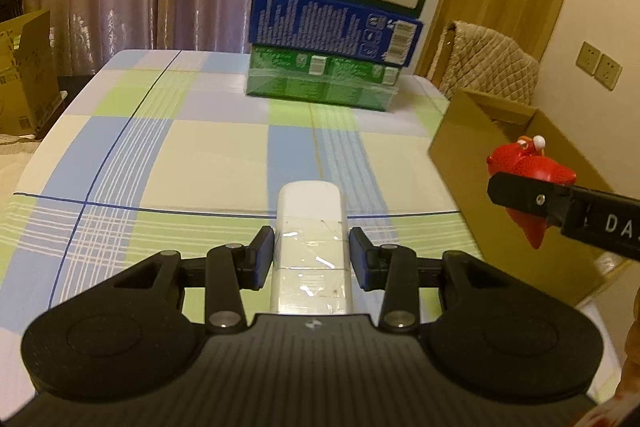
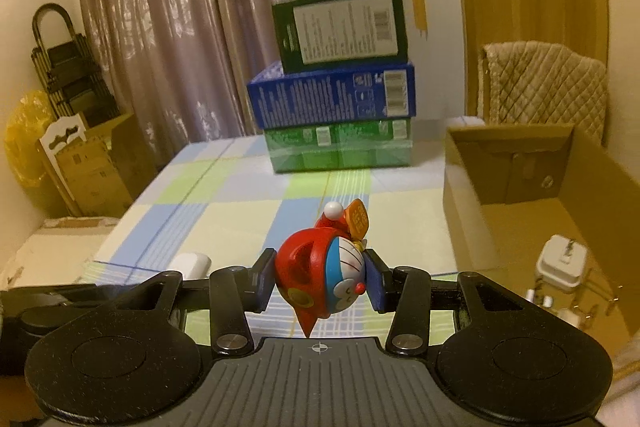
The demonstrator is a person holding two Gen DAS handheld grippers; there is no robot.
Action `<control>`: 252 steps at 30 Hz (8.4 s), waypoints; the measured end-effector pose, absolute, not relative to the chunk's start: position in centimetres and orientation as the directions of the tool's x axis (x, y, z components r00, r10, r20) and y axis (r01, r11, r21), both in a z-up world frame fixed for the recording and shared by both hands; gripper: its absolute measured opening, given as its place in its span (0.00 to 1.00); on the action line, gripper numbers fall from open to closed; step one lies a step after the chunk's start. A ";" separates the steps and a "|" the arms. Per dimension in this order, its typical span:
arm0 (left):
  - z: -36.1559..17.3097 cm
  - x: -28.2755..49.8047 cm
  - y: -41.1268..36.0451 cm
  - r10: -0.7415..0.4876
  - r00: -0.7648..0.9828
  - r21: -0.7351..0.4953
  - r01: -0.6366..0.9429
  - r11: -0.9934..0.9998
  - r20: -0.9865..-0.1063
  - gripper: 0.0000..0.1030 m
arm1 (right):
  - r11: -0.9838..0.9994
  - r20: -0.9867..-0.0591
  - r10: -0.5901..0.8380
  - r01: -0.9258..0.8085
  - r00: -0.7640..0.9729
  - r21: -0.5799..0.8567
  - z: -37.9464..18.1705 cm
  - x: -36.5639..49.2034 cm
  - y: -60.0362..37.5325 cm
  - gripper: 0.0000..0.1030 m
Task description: Organize rigid objects
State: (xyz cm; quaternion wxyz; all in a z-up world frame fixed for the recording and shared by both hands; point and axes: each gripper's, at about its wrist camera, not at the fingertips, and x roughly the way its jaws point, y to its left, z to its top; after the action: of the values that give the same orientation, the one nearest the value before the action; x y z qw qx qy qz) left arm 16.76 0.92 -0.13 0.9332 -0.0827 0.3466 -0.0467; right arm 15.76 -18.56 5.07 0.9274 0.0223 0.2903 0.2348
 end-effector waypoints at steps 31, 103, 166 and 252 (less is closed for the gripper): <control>7.4 16.4 -17.8 -0.429 0.696 -0.315 0.296 0.902 -0.575 0.34 | 0.972 -0.513 0.232 -0.181 0.827 0.148 10.9 13.4 -39.1 0.41; 4.7 27.5 -22.4 -0.347 0.679 -0.229 0.261 0.938 -0.647 0.34 | 0.941 -0.640 0.326 -0.305 0.695 0.147 5.3 27.1 -38.2 0.41; 10.5 7.5 -17.9 -0.201 0.752 -0.155 0.132 0.979 -0.628 0.99 | 0.962 -0.632 0.267 -0.244 0.727 0.125 13.8 8.8 -42.6 0.82; 9.5 -9.7 -17.6 -0.117 0.798 -0.101 0.070 0.992 -0.592 0.99 | 0.964 -0.596 0.244 -0.257 0.765 0.065 12.6 -9.1 -38.8 0.83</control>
State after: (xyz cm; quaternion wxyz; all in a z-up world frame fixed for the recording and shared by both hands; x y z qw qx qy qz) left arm -9.74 -17.56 9.46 0.9474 -0.0370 0.3142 -0.0493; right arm -9.07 -38.82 12.62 0.9393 -0.0100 0.3160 0.1333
